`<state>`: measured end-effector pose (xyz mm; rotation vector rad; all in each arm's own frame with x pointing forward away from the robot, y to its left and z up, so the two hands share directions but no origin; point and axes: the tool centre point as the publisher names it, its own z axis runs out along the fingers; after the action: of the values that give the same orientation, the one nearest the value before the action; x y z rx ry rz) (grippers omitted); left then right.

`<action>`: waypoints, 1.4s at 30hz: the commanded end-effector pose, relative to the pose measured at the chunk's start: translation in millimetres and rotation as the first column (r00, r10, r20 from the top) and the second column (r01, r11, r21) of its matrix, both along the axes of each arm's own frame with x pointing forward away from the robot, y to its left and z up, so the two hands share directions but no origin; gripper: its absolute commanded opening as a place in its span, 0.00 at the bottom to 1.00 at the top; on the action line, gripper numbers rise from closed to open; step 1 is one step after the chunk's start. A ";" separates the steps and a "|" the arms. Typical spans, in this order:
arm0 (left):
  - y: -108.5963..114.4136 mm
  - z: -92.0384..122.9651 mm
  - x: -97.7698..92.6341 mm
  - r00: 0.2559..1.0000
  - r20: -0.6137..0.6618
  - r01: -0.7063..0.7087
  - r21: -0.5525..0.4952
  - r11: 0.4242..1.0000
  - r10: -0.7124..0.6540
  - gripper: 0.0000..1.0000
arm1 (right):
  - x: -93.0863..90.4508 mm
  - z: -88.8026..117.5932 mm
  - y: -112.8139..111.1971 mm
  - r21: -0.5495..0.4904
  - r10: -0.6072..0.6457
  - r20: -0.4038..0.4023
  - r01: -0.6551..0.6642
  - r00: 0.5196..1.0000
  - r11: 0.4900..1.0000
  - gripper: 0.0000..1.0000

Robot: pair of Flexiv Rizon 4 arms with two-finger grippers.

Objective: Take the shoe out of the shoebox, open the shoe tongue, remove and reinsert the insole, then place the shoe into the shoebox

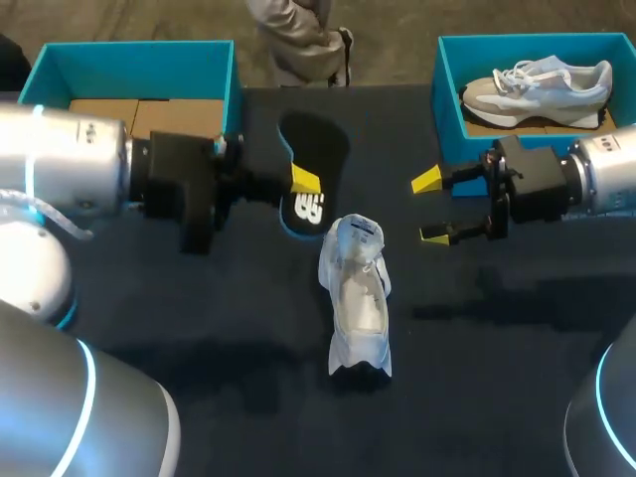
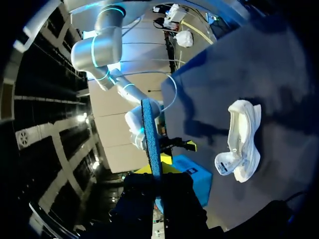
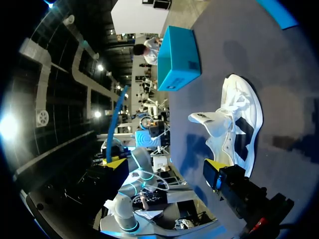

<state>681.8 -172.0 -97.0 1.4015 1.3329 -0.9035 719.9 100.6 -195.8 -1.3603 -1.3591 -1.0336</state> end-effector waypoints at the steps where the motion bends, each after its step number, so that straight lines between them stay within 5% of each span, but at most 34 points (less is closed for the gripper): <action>1: -0.7 -12.1 -9.3 0.999 0.034 -0.025 -0.023 0.999 0.026 0.00 | -0.3 -0.5 1.2 -0.001 -0.002 0.001 0.002 1.000 1.000 1.00; 22: -0.7 -12.1 -9.3 0.999 0.034 -0.025 -0.023 0.999 0.026 0.00 | -0.3 -0.5 1.2 -0.001 -0.002 0.001 0.002 1.000 1.000 1.00; 42: 14.0 -62.2 -1.1 0.953 0.298 0.087 -0.103 0.991 -0.053 0.00 | -0.3 -0.5 1.2 -0.001 -0.002 0.001 0.002 1.000 1.000 1.00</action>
<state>677.2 -158.3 -153.2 1.4555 1.0285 -0.7736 720.3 101.2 -195.8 -1.3609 -1.3599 -1.0320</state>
